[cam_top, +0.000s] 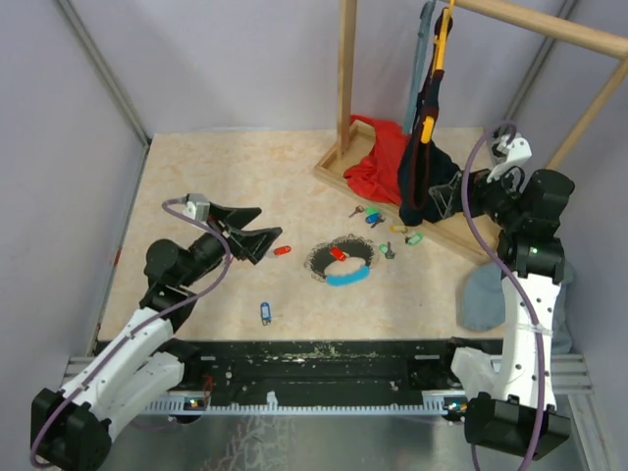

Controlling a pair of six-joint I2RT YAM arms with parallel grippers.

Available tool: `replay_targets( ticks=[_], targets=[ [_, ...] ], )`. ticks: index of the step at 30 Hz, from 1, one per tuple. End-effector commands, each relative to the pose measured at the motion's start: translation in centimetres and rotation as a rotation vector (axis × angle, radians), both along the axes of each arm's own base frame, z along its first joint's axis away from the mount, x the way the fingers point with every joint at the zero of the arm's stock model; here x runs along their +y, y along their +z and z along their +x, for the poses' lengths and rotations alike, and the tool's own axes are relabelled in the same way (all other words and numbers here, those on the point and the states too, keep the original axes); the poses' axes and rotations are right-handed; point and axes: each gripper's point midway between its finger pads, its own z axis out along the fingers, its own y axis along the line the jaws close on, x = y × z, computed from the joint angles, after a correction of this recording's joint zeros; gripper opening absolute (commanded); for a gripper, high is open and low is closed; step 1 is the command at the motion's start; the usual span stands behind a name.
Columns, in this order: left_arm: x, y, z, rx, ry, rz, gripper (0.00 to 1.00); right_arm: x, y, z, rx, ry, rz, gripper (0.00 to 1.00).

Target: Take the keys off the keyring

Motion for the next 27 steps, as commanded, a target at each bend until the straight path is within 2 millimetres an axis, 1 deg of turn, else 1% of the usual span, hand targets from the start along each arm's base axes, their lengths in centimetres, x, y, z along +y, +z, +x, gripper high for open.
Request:
replay_targets(
  ticks=[1, 3, 5, 8, 9, 10, 13, 15, 17, 18, 20, 21, 23, 26, 27],
  targets=[
    [-0.3, -0.7, -0.8, 0.020, -0.039, -0.035, 1.00, 1.8, 2.1, -1.7, -0.084, 0.112, -0.011, 0.98],
    [-0.5, -1.2, -0.7, 0.028, -0.047, -0.046, 1.00, 2.9, 1.0, -2.4, -0.096, 0.204, -0.036, 0.98],
    [-0.8, -1.9, -0.6, 0.047, -0.066, -0.042, 1.00, 4.1, -0.6, -3.1, -0.102, 0.320, -0.054, 0.98],
    [-1.7, -3.2, -0.3, 0.078, -0.107, -0.023, 1.00, 6.9, -3.4, -5.9, -0.133, 0.597, -0.063, 0.98],
    [-1.9, -3.8, -0.2, 0.102, -0.119, -0.022, 1.00, 7.6, -4.0, -6.4, -0.140, 0.653, -0.051, 0.98],
    [-2.3, -4.4, -0.1, 0.125, -0.137, -0.023, 0.99, 8.2, -4.9, -6.5, -0.131, 0.679, -0.061, 0.98],
    [-4.0, -6.3, 0.4, 0.204, -0.200, -0.017, 0.94, 10.1, -8.4, -5.9, -0.080, 0.703, -0.227, 0.99],
    [-5.5, -7.6, 0.9, 0.243, -0.204, 0.001, 0.92, 11.6, -10.4, -5.5, -0.069, 0.733, -0.327, 0.99],
    [-6.6, -8.3, 1.3, 0.239, -0.182, 0.013, 0.92, 13.1, -12.2, -5.4, -0.079, 0.808, -0.386, 0.99],
    [-6.9, -8.4, 1.5, 0.224, -0.162, 0.014, 0.92, 13.4, -12.9, -5.3, -0.092, 0.839, -0.410, 0.99],
    [-7.1, -8.7, 2.0, 0.183, -0.120, 0.010, 0.92, 14.0, -14.7, -4.9, -0.109, 0.904, -0.461, 0.99],
    [-7.1, -7.9, 2.2, 0.128, -0.107, -0.020, 0.92, 14.1, -15.5, -4.6, -0.132, 0.936, -0.502, 0.98],
    [-6.9, -7.8, 2.1, 0.065, -0.101, -0.064, 0.92, 14.2, -17.0, -3.5, -0.108, 0.939, -0.519, 0.98],
    [-7.0, -8.5, 2.5, 0.042, -0.094, -0.103, 0.91, 14.4, -18.0, -1.4, -0.049, 0.904, -0.497, 0.97],
    [-7.2, -9.2, 2.9, 0.052, -0.093, -0.098, 0.91, 14.6, -18.2, -1.0, -0.020, 0.899, -0.481, 0.95]
  ],
)
